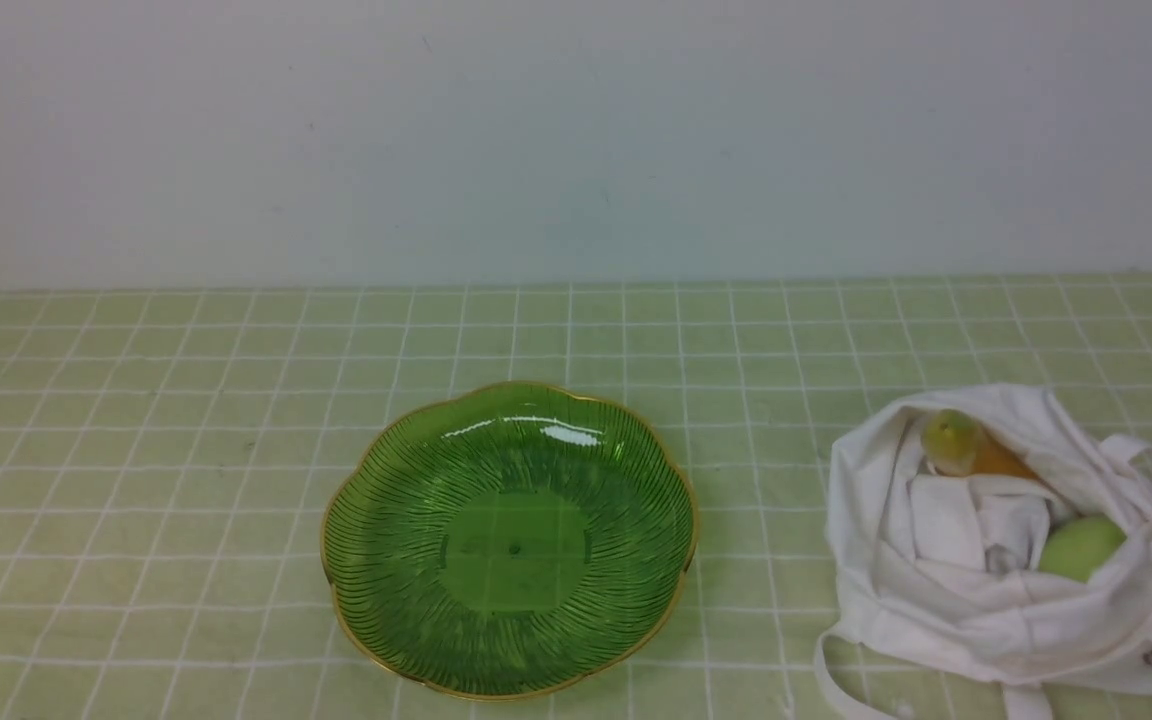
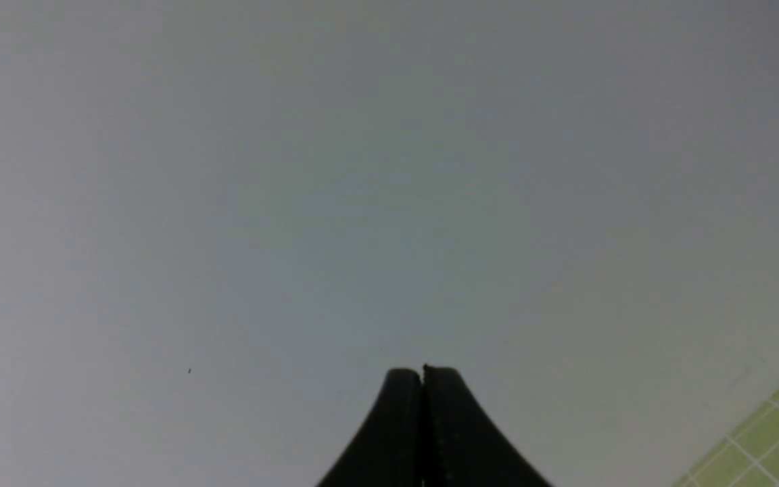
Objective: Take the fruit out of the bag on the green coffee tablecloth and place them on the plate.
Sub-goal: 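Reach into the bag and grasp the banana with the right gripper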
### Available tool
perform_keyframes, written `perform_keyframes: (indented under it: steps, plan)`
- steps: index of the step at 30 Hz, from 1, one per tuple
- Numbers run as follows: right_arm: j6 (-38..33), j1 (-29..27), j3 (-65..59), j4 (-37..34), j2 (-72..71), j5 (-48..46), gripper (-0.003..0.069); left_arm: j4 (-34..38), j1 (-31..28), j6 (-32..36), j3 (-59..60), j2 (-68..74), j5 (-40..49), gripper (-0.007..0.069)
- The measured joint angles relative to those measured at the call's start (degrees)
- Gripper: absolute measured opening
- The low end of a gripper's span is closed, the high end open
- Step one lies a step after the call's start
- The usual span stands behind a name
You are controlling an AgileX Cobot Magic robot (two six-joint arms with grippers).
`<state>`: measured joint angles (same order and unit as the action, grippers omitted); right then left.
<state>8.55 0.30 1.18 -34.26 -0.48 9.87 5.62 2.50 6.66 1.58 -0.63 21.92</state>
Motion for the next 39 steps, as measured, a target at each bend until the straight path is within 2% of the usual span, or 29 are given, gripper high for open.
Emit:
perform_keyframes:
  steps: [3, 6, 7, 10, 11, 14, 17, 20, 21, 22, 24, 26, 27, 29, 30, 32, 33, 36, 39]
  plan:
    - [-0.5, 1.0, 6.9, 6.2, 1.1, -8.0, -0.0012, 0.0, 0.0, 0.0, 0.0, 0.0, 0.0, -0.0008]
    - [-3.1, 2.5, 17.6, 15.1, 8.1, -24.6, -0.0012, 0.0, 0.0, 0.0, 0.0, 0.0, 0.0, -0.0008]
    - [-5.3, 3.1, 22.3, 18.3, 12.8, -32.8, -0.0012, 0.0, 0.0, 0.0, 0.0, 0.0, 0.0, -0.0008]
    - [-9.0, 3.7, 27.6, 21.1, 19.8, -42.8, -0.0012, 0.0, 0.0, 0.0, 0.0, 0.0, 0.0, -0.0008]
    - [-12.4, 3.9, 30.7, 21.9, 25.5, -48.3, -0.0012, 0.0, 0.0, 0.0, 0.0, 0.0, 0.0, -0.0008]
    - [-20.0, 4.1, 34.3, 20.5, 33.9, -52.7, -0.0012, 0.0, 0.0, 0.0, 0.0, 0.0, 0.0, -0.0008]
    - [-33.3, 4.1, 37.3, 11.1, 44.7, -54.8, -0.0010, 0.0, 0.0, 0.0, 0.0, 0.0, 0.0, -0.0008]
    - [-42.1, 4.1, 40.0, 3.8, 53.2, -56.1, 0.0009, 0.0, 0.0, 0.0, 0.0, 0.0, 0.0, -0.0008]
    - [-43.0, 4.1, 40.2, 3.4, 54.4, -56.2, 0.0012, 0.0, 0.0, 0.0, 0.0, 0.0, 0.0, -0.0008]
    - [-45.6, 4.2, 42.1, 0.7, 58.7, -56.7, 0.0041, 0.0, 0.0, 0.0, 0.0, 0.0, 0.0, -0.0008]
    - [-47.3, 4.8, 43.8, -0.1, 62.4, -56.6, 0.0079, 0.0, 0.0, 0.0, 0.0, 0.0, 0.0, -0.0008]
    - [-48.7, 6.5, 45.7, -0.2, 66.2, -56.0, 0.0150, 0.0, 0.0, 0.0, 0.0, 0.0, 0.0, -0.0008]
    - [-48.8, 6.7, 46.1, -0.2, 66.6, -55.7, 0.0158, 0.0, 0.0, 0.0, 0.0, 0.0, 0.0, -0.0008]
    - [-50.5, 9.6, 48.0, 1.1, 70.0, -52.8, 0.0269, 0.0, 0.0, 0.0, 0.0, 0.0, 0.0, -0.0008]
    - [-50.7, 9.8, 48.0, 1.2, 70.4, -52.1, 0.0278, 0.0, 0.0, 0.0, 0.0, 0.0, 0.0, -0.0008]
    - [-51.6, 12.5, 48.7, 4.1, 73.6, -46.8, 0.0410, 0.0, 0.0, 0.0, 0.0, 0.0, 0.0, -0.0008]
    - [-51.6, 12.6, 48.6, 4.3, 73.9, -46.4, 0.0419, 0.0, 0.0, 0.0, 0.0, 0.0, 0.0, -0.0008]
    - [-51.9, 13.5, 48.6, 6.8, 78.6, -40.7, 0.0555, 0.0, 0.0, 0.0, 0.0, 0.0, 0.0, -0.0008]
    - [-52.1, 13.5, 48.7, 8.7, 81.8, -37.9, 0.0601, 0.0, 0.0, 0.0, 0.0, 0.0, 0.0, -0.0008]
